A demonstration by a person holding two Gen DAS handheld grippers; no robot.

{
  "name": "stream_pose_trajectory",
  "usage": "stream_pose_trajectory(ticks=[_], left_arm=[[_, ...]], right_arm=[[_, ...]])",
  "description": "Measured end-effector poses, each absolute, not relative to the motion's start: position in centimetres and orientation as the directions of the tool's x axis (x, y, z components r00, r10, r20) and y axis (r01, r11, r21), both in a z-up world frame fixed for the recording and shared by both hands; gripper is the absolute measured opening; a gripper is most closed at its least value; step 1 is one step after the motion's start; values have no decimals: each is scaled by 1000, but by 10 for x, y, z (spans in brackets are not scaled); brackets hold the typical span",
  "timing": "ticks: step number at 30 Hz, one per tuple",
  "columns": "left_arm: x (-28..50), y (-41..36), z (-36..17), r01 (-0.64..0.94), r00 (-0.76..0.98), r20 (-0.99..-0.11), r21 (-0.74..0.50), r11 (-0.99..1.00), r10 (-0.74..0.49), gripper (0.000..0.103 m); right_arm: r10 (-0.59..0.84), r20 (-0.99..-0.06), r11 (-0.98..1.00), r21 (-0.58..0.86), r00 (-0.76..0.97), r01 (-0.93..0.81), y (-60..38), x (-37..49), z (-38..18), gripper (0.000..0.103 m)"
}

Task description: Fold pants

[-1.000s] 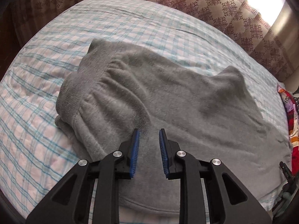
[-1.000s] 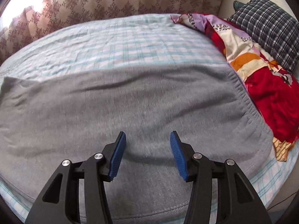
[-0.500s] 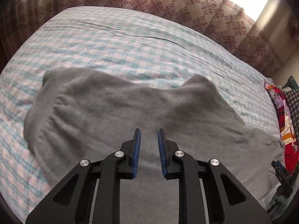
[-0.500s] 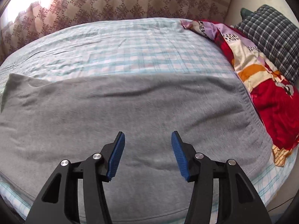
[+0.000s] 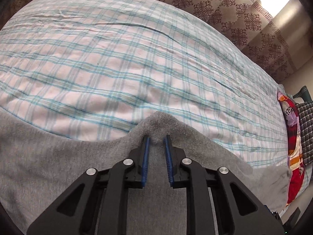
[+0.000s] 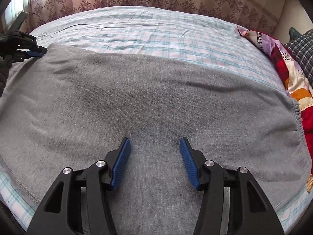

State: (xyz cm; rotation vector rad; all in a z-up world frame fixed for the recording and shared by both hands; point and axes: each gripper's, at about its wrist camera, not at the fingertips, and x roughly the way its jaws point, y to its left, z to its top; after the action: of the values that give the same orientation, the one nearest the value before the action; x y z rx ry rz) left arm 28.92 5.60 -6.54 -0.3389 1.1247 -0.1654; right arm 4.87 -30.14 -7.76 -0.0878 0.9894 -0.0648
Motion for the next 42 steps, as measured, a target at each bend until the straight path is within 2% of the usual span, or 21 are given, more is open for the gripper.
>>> stream_pose_trajectory(ticks=[5,9,12,18,22,25,29,31,35,42], left_arm=[[284,50,-65,4,459,-839,-327,945,-293,18],[273,61,-55,19,457,-820,-378,926,-344,21],[258,64,-45,46,462,-811,-383,922,-360,26],[216,64,-47,76,428,-804,-423,903,-413,26],[198,65,-63,60,390,-815,-443,895,-429,26],[191,71,-76,46,391,-802,-472,880,-451,26],[181,73,-81,76,432,-775,-479,875,-461,26],[179,72,-81,92,440,-772,-470,878,-459,26],[174,74,-79,99,438,-770,-472,876,-464,26],[157,70,-74,122,418,-795,-430,894,-440,26]], right_arm=[[-103,-848,992,-127,520,-10,-298,56,-74,54],[-27,-835,998,-50,549,-28,-299,87,-47,54],[124,-821,992,86,557,-93,-285,131,-28,57],[418,-761,908,326,496,-264,-221,227,-13,57],[515,-748,849,378,419,-369,-154,269,-18,57],[540,-767,819,383,348,-427,-107,284,-35,57],[432,-838,860,273,333,-431,-76,296,-72,57],[449,-834,859,304,321,-412,-81,300,-84,57],[456,-804,873,321,381,-368,-106,291,-62,57],[335,-793,932,201,509,-301,-177,230,-31,58]])
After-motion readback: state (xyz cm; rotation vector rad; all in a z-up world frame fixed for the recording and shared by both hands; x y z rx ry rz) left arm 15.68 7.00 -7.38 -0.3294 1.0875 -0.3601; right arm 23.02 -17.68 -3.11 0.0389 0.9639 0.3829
